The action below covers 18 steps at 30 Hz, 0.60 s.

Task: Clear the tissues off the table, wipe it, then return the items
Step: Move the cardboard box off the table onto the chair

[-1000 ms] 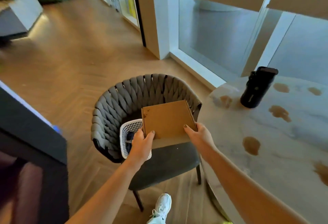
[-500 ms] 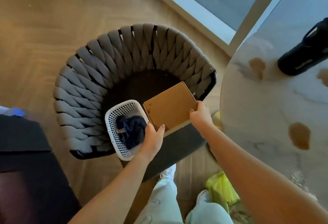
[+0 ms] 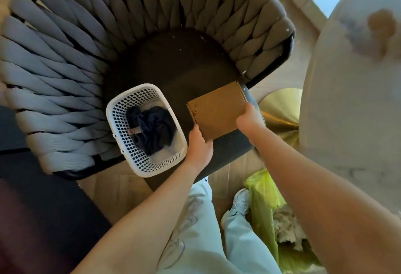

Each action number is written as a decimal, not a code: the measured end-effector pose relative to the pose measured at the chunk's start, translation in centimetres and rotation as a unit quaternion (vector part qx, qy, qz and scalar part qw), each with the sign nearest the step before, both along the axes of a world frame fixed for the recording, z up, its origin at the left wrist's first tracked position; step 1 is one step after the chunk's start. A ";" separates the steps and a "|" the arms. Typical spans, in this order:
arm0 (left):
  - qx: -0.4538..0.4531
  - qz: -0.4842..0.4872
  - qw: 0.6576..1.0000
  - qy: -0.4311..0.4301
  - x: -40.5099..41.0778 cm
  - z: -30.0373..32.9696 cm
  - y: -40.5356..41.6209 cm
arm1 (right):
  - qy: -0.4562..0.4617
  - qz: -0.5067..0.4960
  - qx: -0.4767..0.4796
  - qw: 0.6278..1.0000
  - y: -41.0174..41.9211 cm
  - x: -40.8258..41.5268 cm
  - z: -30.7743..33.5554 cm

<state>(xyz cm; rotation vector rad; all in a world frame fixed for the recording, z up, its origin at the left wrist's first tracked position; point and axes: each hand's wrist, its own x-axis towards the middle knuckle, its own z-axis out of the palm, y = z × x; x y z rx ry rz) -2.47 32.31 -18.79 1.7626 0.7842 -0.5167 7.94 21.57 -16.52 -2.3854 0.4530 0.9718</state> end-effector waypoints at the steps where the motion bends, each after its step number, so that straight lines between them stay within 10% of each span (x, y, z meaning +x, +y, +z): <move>1: 0.002 -0.002 1.000 -0.007 0.4 0.8 -0.1 | -0.006 -0.013 0.013 1.000 0.1 -0.1 0.7; 11: 0.064 -0.043 0.955 -0.285 9.1 13.0 -2.7 | -0.222 -0.136 0.257 0.931 -1.7 2.3 14.0; 18: 0.062 -0.193 0.901 -0.383 15.6 19.3 -12.9 | -0.433 -0.241 0.210 0.843 -11.7 4.5 21.1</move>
